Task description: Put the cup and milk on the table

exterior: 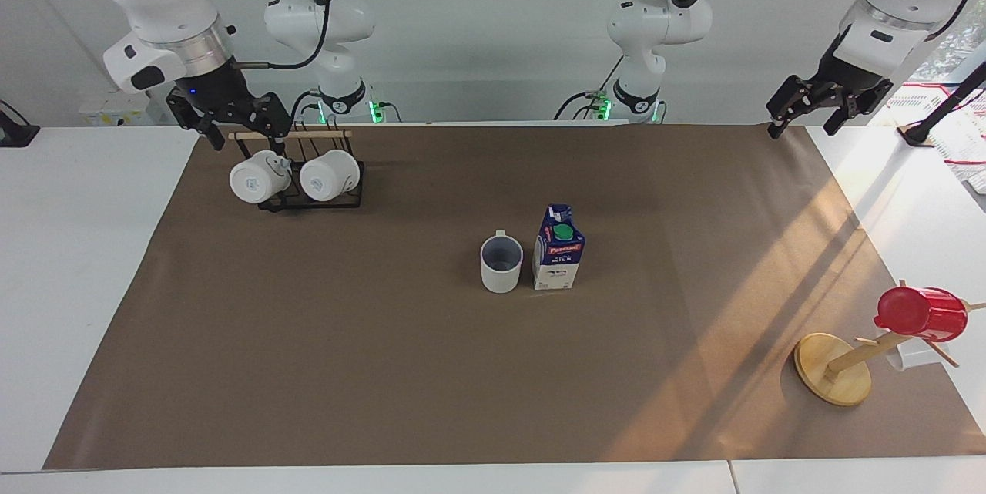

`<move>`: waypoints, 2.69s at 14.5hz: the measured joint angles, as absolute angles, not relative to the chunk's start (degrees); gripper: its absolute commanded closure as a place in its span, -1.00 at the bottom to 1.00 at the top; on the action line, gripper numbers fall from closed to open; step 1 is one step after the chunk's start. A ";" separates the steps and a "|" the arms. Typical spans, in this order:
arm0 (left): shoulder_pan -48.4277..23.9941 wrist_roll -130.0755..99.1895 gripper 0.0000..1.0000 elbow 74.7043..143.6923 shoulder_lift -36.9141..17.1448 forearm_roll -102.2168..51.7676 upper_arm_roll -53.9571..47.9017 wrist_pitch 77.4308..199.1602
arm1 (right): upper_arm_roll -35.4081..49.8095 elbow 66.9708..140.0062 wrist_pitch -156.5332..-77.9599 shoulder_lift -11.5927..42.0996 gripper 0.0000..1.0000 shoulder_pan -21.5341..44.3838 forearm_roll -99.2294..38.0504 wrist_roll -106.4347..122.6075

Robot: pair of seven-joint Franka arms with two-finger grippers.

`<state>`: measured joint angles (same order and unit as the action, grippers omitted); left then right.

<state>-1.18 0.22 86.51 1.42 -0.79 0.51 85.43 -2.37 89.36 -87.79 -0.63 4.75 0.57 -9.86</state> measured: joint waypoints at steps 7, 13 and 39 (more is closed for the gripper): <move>-1.18 0.22 -1.00 87.07 1.43 -0.79 0.06 85.20 | -2.37 89.36 -87.79 -0.63 -1.00 4.75 0.57 -9.86; -1.13 1.71 -1.00 87.07 1.45 -0.79 0.06 85.29 | -2.37 89.38 -87.79 -0.65 -1.00 4.75 0.57 -9.86; -1.05 4.39 -1.00 87.31 1.59 -0.79 0.03 85.27 | -2.57 89.39 -87.79 -0.66 -1.00 3.85 0.56 -9.86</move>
<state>-1.05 4.39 87.31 1.59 -0.79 0.03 85.27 -2.57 89.39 -87.79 -0.66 3.85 0.56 -9.86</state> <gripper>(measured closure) 0.000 0.000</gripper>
